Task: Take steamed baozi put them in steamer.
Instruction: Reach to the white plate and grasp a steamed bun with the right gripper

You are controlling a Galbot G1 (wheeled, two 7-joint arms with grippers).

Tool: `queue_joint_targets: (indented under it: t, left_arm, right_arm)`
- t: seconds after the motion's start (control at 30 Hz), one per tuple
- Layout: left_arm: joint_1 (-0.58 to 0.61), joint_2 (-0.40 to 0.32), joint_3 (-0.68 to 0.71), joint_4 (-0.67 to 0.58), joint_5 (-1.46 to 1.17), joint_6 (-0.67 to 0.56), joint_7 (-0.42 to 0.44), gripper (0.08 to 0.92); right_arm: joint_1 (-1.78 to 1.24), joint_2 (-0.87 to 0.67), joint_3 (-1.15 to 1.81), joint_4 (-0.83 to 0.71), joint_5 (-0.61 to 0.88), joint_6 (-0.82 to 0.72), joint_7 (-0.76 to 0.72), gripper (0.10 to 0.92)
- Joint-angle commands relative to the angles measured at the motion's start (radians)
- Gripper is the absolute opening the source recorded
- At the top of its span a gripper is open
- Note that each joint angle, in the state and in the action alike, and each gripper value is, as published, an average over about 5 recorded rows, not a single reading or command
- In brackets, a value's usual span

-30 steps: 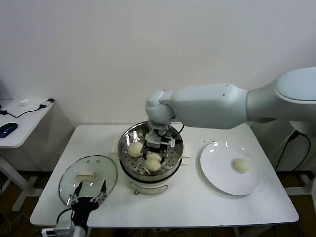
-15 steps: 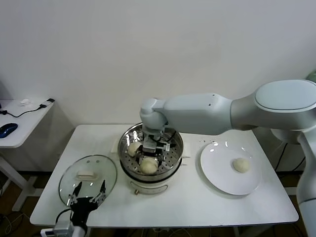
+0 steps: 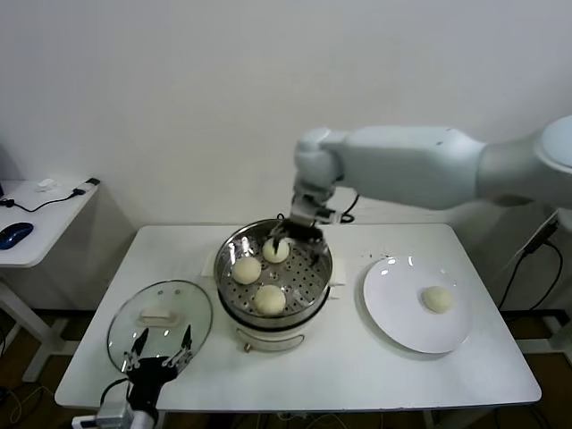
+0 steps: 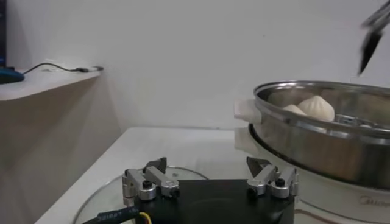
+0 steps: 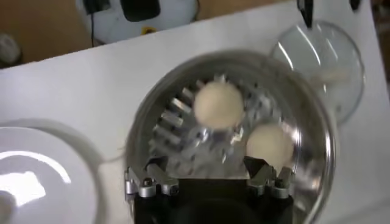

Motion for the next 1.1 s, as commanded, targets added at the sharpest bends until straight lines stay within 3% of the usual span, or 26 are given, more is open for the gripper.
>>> queue_joint_targets:
  t: [0.03,0.2,0.4,0.73,1.1]
  left_arm:
    - [-0.003,0.000,-0.001,0.001,0.000,0.000,0.001,0.823]
    - [-0.007,0.000,-0.003,0.009,0.001,0.000,0.003,0.823]
    - [-0.004,-0.005,-0.009,0.016,0.007,0.003,0.004,0.823]
    - [0.000,-0.019,-0.012,0.034,0.024,0.003,0.005,0.823]
    - [0.004,-0.021,-0.009,0.045,0.034,0.003,0.005,0.823]
  right_arm:
    - [0.152,-0.400,-0.219,0.017,0.171,-0.350,-0.027,0.823]
    - [-0.013,-0.545,-0.191,0.011,0.059,-0.433,0.003,0.823]
    - [-0.296,-0.592,0.020,-0.109,-0.098,-0.447,0.024,0.823]
    - [-0.614,-0.537,0.316,-0.266,-0.216,-0.457,0.046,0.823]
    - [-0.712,-0.432,0.423,-0.377,-0.261,-0.455,0.067,0.823]
